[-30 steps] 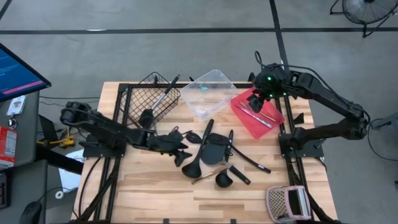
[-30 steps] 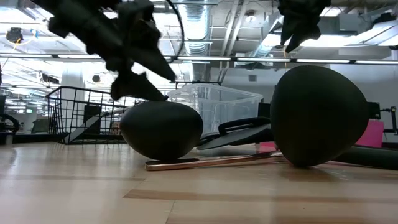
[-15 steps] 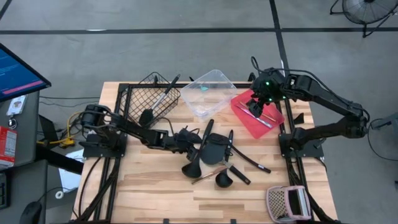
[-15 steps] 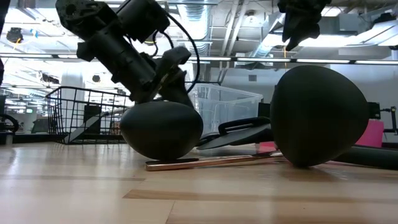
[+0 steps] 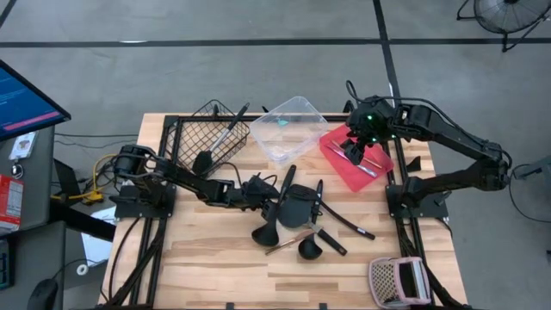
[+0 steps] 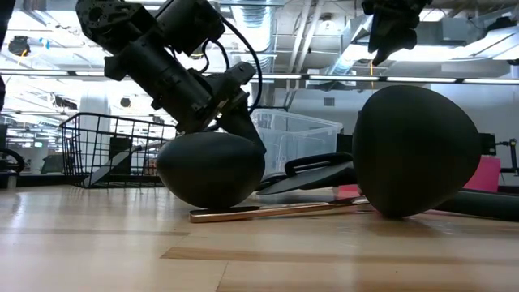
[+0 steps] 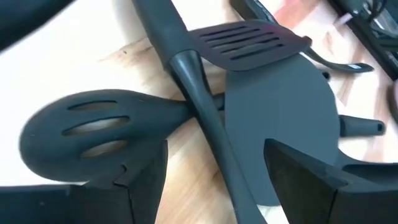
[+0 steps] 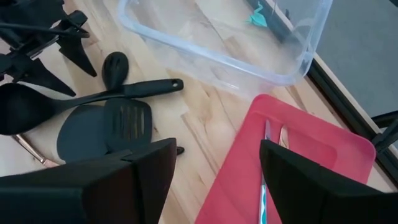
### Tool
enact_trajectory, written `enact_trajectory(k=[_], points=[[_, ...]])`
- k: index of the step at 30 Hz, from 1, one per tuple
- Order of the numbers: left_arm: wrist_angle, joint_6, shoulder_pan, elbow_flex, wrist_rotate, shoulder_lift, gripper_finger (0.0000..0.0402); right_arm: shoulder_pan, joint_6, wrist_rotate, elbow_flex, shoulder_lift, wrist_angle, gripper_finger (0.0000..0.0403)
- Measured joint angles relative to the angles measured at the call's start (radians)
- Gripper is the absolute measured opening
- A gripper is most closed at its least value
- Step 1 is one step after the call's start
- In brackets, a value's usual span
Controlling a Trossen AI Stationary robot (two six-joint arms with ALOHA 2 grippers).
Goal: Pick & Place Kitchen Items
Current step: Put the left ladle into the transparent bin
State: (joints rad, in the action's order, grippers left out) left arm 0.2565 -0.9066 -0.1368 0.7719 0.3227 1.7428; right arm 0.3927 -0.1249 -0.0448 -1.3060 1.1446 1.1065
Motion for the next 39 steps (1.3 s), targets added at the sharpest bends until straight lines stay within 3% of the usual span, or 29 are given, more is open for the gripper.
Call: enact_trajectory(k=[39], points=[[0.099, -0.009, -0.008, -0.001, 0.041, 0.071, 0.0243, 0.000, 0.004, 0.000, 0.000, 0.000, 0.000, 0.0227]])
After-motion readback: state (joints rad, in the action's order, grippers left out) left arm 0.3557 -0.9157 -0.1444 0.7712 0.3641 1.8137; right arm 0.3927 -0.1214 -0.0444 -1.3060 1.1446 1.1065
